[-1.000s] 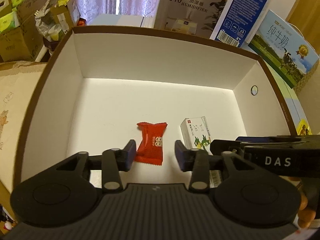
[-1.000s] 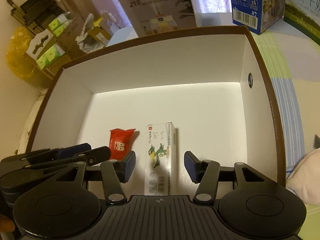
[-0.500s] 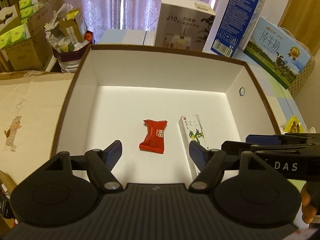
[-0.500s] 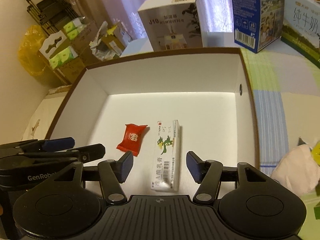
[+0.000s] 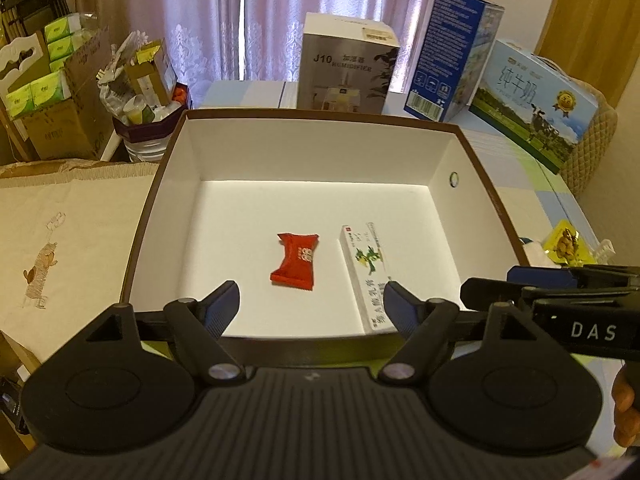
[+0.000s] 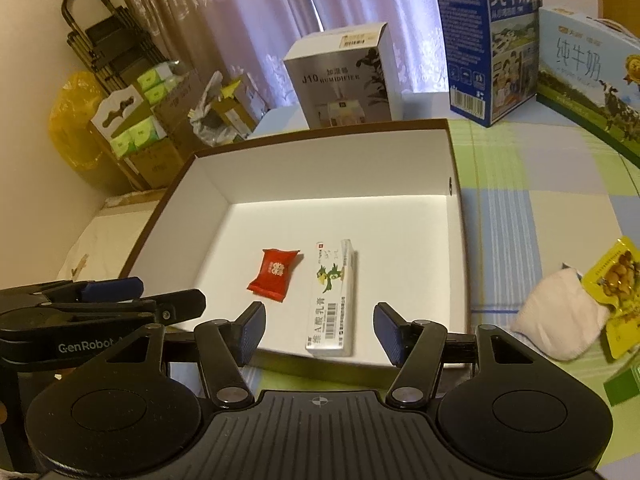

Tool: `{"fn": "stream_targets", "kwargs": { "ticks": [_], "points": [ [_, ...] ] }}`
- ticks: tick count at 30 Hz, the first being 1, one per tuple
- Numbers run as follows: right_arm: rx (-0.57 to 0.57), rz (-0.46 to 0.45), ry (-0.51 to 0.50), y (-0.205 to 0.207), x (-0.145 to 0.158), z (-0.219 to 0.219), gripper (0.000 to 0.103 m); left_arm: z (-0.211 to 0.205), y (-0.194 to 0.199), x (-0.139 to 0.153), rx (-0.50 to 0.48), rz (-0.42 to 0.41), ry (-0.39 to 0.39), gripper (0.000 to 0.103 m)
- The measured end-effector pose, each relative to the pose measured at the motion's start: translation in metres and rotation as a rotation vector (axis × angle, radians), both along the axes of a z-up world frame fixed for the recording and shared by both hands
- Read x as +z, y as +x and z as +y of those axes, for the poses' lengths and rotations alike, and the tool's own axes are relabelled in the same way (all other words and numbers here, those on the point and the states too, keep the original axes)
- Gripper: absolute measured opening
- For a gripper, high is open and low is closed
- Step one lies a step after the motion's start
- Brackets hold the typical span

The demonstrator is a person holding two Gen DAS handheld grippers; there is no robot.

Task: Organize objects
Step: 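Open both tools to drop the packet and medicine box into the box, then withdraw both tools from the box toward the remaining items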

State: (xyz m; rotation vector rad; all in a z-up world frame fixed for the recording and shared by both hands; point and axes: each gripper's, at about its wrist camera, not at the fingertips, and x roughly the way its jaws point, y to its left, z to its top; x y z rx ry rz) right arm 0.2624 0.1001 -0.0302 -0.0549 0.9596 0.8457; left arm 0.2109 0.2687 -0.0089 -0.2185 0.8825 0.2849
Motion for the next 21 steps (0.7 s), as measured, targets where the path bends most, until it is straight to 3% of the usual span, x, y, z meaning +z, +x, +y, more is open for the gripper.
{"fn": "stream_targets", "kwargs": {
  "ticks": [21],
  "points": [
    [0.082, 0.005, 0.045, -0.019, 0.013, -0.082, 0.057, -0.085, -0.031, 0.009, 0.042, 0.021, 0.015, 0.078]
  ]
}}
